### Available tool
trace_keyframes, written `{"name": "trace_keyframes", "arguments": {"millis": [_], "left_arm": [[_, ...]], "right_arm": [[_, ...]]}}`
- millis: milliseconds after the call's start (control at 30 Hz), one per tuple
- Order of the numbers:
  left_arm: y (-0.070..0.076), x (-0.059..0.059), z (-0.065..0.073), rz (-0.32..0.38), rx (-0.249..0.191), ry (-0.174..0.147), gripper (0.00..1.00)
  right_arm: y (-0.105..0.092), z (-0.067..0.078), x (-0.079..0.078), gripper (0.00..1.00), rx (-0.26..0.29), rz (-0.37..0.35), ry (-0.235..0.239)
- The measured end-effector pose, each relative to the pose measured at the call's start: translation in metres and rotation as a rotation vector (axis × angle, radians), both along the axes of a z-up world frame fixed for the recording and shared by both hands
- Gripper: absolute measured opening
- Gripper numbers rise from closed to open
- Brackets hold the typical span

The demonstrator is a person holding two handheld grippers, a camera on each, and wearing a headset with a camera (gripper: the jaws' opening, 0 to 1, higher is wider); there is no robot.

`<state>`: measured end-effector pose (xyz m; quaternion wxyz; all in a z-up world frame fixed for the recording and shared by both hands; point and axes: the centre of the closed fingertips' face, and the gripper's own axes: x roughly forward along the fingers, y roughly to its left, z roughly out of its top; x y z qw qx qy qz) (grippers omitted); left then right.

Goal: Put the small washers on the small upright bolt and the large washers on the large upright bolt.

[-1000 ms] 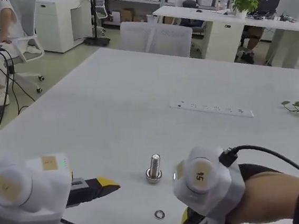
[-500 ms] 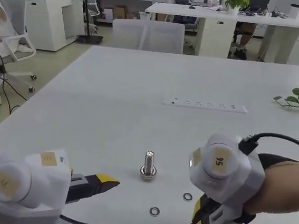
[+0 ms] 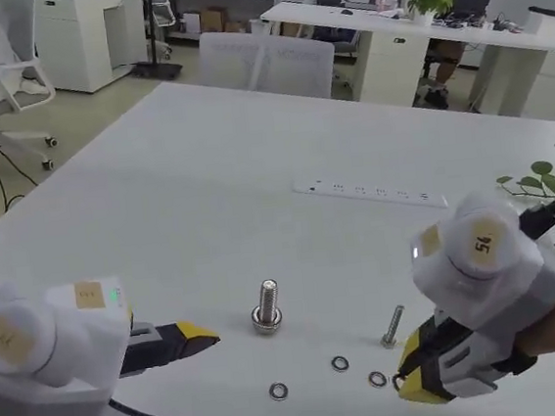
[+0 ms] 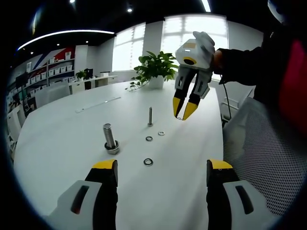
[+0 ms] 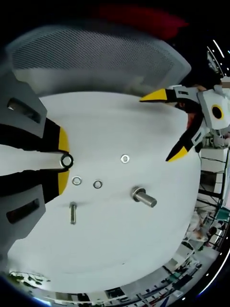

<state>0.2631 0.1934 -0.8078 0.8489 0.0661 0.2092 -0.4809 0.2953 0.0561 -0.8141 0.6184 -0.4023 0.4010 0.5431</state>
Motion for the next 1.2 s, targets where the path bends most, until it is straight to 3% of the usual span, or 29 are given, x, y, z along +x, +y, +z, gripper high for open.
{"name": "trace_keyframes", "arguments": {"millis": [300,500,900,1200], "left_arm": [[-0.002,-0.002,-0.001,-0.012,0.009,0.004,0.76],[-0.004,-0.003,-0.002,-0.016,0.014,0.009,0.76],[-0.003,-0.003,-0.003,-0.013,0.016,0.012,0.76],[-0.003,-0.004,-0.002,-0.009,0.016,0.01,0.76]], "right_arm": [[-0.017,0.009,0.012,0.13,-0.024,-0.02,-0.021],[-0.026,0.02,0.029,0.13,-0.037,-0.031,-0.045],[-0.017,0.04,0.067,0.13,-0.043,-0.028,-0.099],[-0.01,0.039,0.072,0.13,-0.046,-0.012,-0.095]]}}
